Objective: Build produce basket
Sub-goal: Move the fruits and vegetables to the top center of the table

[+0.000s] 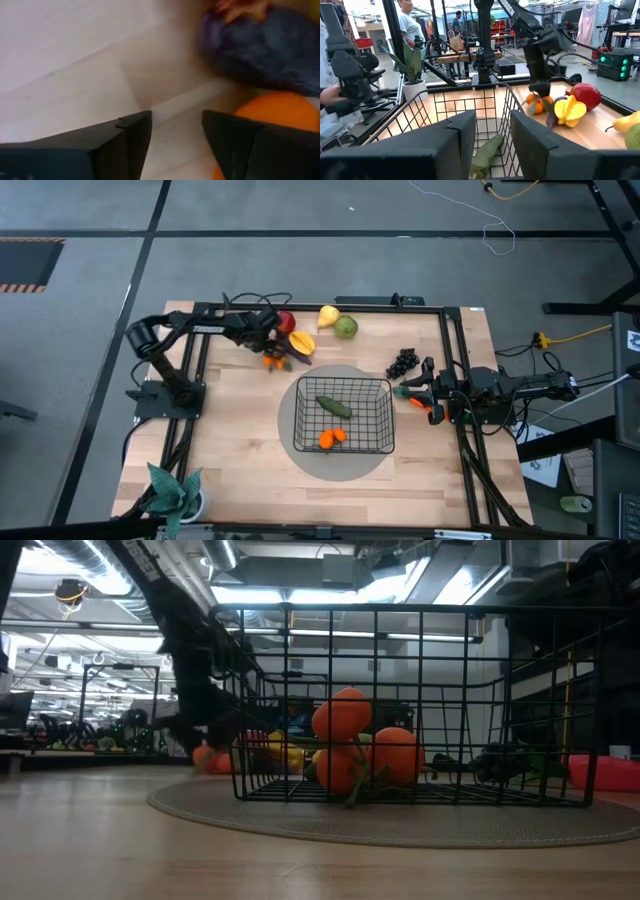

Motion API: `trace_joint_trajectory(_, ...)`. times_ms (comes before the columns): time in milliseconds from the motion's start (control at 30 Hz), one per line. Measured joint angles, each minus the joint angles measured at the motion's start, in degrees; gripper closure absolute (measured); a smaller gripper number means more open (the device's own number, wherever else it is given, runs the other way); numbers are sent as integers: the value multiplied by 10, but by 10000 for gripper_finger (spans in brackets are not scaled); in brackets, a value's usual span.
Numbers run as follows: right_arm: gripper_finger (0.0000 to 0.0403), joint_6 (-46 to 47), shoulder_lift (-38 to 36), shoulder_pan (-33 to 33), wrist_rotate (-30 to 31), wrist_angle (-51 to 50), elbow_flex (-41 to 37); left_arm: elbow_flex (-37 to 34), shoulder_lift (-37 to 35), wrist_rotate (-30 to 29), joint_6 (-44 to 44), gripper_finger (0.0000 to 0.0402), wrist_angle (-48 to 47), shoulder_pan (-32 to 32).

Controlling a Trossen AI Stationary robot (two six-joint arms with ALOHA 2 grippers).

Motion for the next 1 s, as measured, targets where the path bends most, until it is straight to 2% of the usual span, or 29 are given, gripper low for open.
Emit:
trace_joint_trajectory(133,281,-2,0,0,0,0,0,19,31,20,-1,230,49,-14)
trace_joint_trajectory(233,281,-2,0,0,0,-1,0,38,36,20,-1,230,53,-25)
trace_joint_trajectory(500,281,-2,0,0,0,-1,0,108,37,70,25,230,104,-60)
trace_joint_trajectory(667,281,-2,0,0,0,-5,0,153,33,99,67,230,68,-85)
trace_joint_trajectory(767,281,-2,0,0,0,-5,0,176,16,59,75,230,14,-83)
trace_joint_trajectory(900,281,-2,0,0,0,-8,0,197,-7,-62,74,230,-85,-59)
trace_joint_trajectory(1000,281,-2,0,0,0,-9,0,201,-23,-148,49,230,-107,-15)
